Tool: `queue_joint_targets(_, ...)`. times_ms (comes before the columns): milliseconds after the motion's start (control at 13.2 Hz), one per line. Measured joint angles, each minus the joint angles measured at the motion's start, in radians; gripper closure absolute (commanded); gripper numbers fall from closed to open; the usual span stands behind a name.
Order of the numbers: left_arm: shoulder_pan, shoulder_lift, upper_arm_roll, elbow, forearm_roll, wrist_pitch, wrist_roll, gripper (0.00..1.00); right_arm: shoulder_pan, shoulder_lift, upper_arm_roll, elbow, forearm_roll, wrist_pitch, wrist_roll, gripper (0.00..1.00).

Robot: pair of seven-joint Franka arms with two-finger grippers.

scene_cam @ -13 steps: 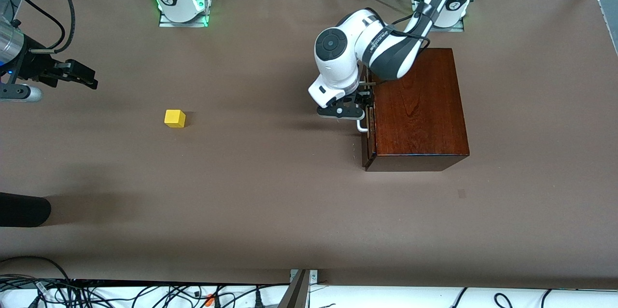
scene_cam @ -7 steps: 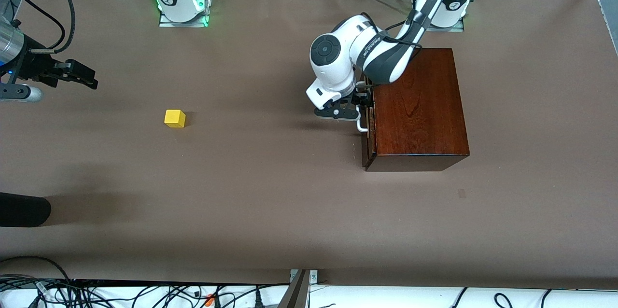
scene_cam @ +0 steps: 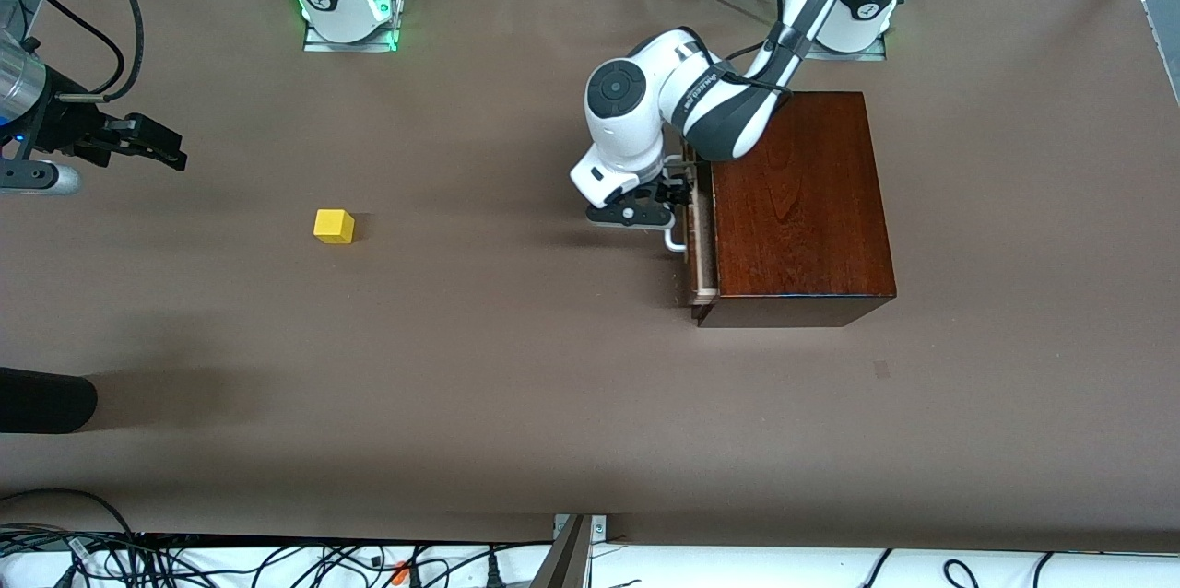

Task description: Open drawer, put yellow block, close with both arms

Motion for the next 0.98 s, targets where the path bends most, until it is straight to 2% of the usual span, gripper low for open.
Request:
queue_joint_targets(378, -0.046, 0.071, 0.003, 0.106, -0.011, -0.005, -0.058, 0.0, 0.0, 0.0, 0.0, 0.0, 0.0, -0.007, 0.0, 0.0)
queue_joint_targets(756, -0.051, 0.084, 0.002, 0.136, -0.012, -0.016, -0.064, 0.0, 0.0, -0.002, 0.002, 0.0, 0.0, -0.015, 0.0, 0.0)
queue_joint_targets(983, -0.065, 0.093, -0.003, 0.192, -0.012, -0.01, -0.066, 0.0, 0.0, 0.0, 0.005, -0.003, 0.0, -0.016, 0.0, 0.0)
